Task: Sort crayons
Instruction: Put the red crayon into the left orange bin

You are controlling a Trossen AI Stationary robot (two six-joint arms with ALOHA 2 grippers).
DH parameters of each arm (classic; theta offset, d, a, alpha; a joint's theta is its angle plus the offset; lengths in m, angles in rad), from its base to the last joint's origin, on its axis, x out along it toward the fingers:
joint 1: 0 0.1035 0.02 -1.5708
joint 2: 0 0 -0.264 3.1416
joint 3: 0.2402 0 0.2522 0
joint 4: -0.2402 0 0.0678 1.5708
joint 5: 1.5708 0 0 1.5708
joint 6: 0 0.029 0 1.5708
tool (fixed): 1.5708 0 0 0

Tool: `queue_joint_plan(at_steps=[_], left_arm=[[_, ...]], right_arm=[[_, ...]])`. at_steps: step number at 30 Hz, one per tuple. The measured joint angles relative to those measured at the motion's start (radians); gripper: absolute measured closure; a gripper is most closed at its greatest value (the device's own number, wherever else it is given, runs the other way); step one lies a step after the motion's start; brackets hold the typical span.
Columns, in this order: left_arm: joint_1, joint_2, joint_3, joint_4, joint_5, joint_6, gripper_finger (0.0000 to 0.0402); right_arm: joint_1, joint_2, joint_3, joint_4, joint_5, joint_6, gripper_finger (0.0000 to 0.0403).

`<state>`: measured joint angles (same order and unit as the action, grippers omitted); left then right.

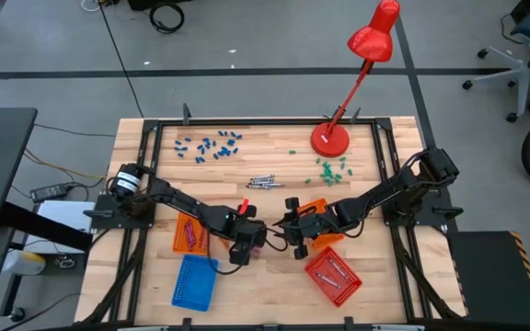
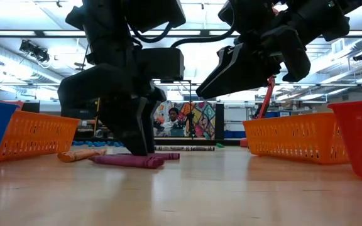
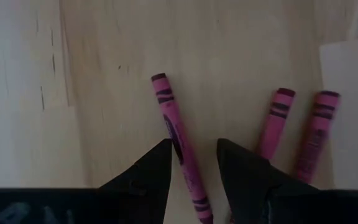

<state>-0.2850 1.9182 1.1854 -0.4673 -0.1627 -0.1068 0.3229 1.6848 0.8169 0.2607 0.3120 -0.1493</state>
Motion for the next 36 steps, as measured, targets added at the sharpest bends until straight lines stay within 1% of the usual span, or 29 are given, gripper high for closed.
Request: queue_joint_plan(at_steps=[6,8,10,16,19,22,29,33,36], left_arm=[[0.007,0.0,0.0,-0.008,0.015,-0.063,0.0261],[0.013,0.0,0.0,-0.013,0.027,-0.079,0.0267],[0.014,0.0,0.001,-0.014,0.042,-0.089,0.0285],[0.013,0.0,0.001,-0.017,0.049,-0.092,0.0357],[0.013,-0.002,0.001,-0.018,0.048,-0.091,0.038],[0.013,-0.002,0.001,-0.019,0.045,-0.091,0.0384],[0.005,-0.013,-0.001,-0.034,0.042,-0.084,0.0375],[-0.001,-0.06,-0.001,-0.051,0.022,-0.081,0.0375],[-0.009,-0.104,-0.001,-0.096,0.017,-0.071,0.0375]], right_arm=[[0.0,0.0,0.0,0.0,0.0,0.0,0.0264],[0.0,0.0,0.0,0.0,0.0,0.0,0.0264],[0.0,0.0,0.0,0.0,0.0,0.0,0.0264],[0.0,0.0,0.0,0.0,0.0,0.0,0.0264],[0.001,0.0,0.0,0.0,0.0,0.001,0.0264],[0.002,0.0,0.0,0.0,-0.001,0.001,0.0264],[0.002,0.0,0.0,-0.027,0.009,-0.006,0.0264],[0.0,0.0,0.0,-0.04,0.027,-0.009,0.0264],[0.0,0.0,0.0,-0.043,0.03,-0.014,0.0264]])
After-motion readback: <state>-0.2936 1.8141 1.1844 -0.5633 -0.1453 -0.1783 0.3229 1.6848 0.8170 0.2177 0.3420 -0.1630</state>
